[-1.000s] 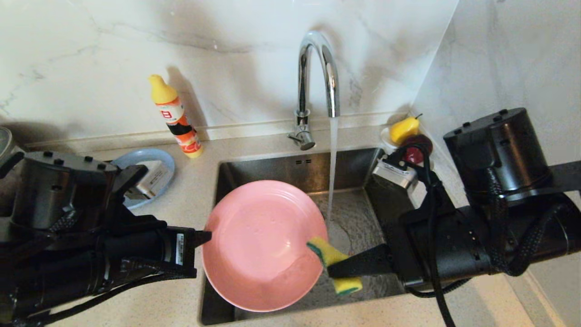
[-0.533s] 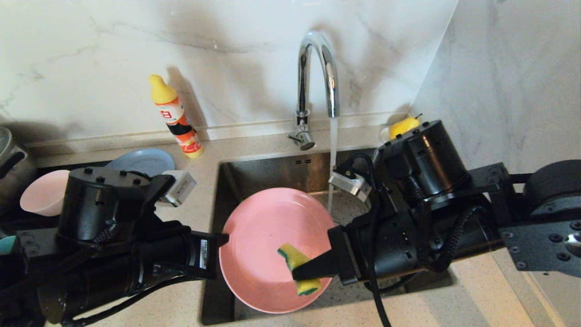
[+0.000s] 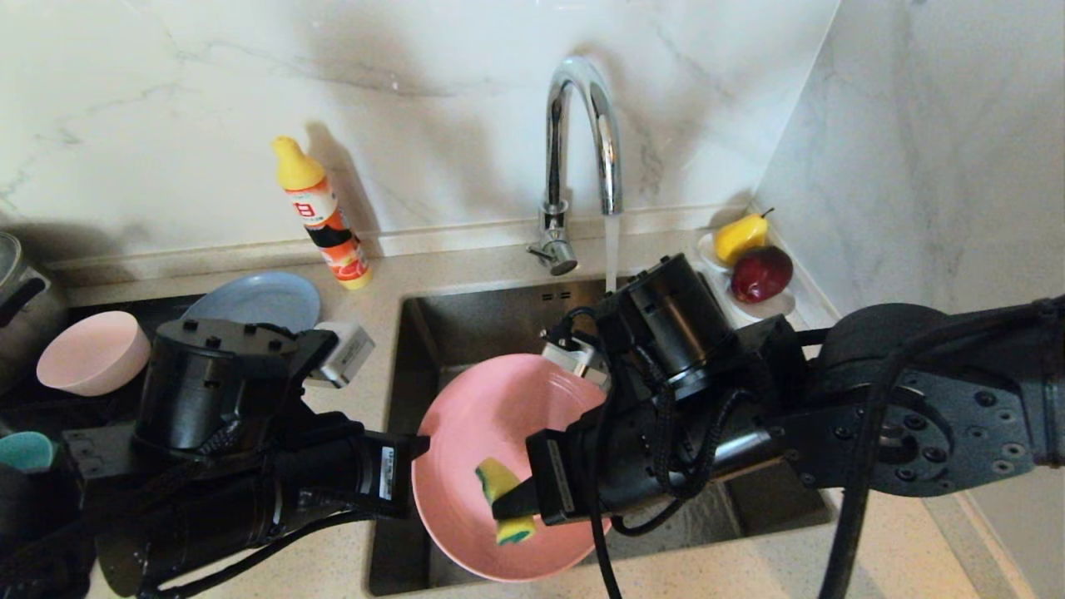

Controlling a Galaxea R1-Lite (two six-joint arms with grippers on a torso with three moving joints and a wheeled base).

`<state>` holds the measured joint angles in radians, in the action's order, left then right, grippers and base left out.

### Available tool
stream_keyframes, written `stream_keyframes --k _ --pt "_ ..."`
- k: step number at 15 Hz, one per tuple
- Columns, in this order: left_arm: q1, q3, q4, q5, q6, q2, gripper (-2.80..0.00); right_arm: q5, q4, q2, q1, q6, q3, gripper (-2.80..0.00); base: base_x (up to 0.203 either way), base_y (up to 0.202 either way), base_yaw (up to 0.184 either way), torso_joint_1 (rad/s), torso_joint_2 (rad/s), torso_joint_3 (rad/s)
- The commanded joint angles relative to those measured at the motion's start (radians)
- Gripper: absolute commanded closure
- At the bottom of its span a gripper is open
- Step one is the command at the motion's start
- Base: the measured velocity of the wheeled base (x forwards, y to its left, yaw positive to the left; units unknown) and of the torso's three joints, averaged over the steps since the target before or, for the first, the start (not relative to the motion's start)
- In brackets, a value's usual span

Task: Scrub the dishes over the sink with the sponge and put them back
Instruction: Wipe the plate

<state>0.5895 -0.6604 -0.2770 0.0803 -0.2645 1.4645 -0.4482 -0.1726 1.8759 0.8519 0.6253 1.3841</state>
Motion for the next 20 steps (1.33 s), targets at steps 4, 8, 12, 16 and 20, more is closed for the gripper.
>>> stream_keyframes --k 4,8,12,16,20 --pt "0.003 0.011 -0.002 -0.001 -0.006 -0.007 0.0 0.002 -0.002 0.073 -0.002 0.005 0.051 0.0 0.0 0.0 0.0 0.0 0.0 0.0" --pt "0.006 0.025 -0.002 -0.002 -0.006 -0.021 0.0 0.002 -0.005 0.087 -0.022 0.007 0.079 0.0 0.0 0.0 0.0 0.0 0.0 0.0" --pt "0.007 0.035 -0.002 -0.004 -0.006 -0.029 0.0 0.032 -0.004 0.087 -0.057 0.01 0.082 0.0 0.0 0.0 0.0 0.0 0.0 0.0" --pt "0.007 0.036 -0.001 -0.004 -0.008 -0.047 0.0 0.034 -0.005 0.063 -0.095 0.011 0.084 0.0 0.0 0.0 0.0 0.0 0.0 0.0" --pt "0.006 0.036 -0.002 -0.002 -0.012 -0.061 0.0 0.033 -0.078 0.007 -0.136 0.009 0.072 0.0 0.0 0.0 0.0 0.0 0.0 0.0"
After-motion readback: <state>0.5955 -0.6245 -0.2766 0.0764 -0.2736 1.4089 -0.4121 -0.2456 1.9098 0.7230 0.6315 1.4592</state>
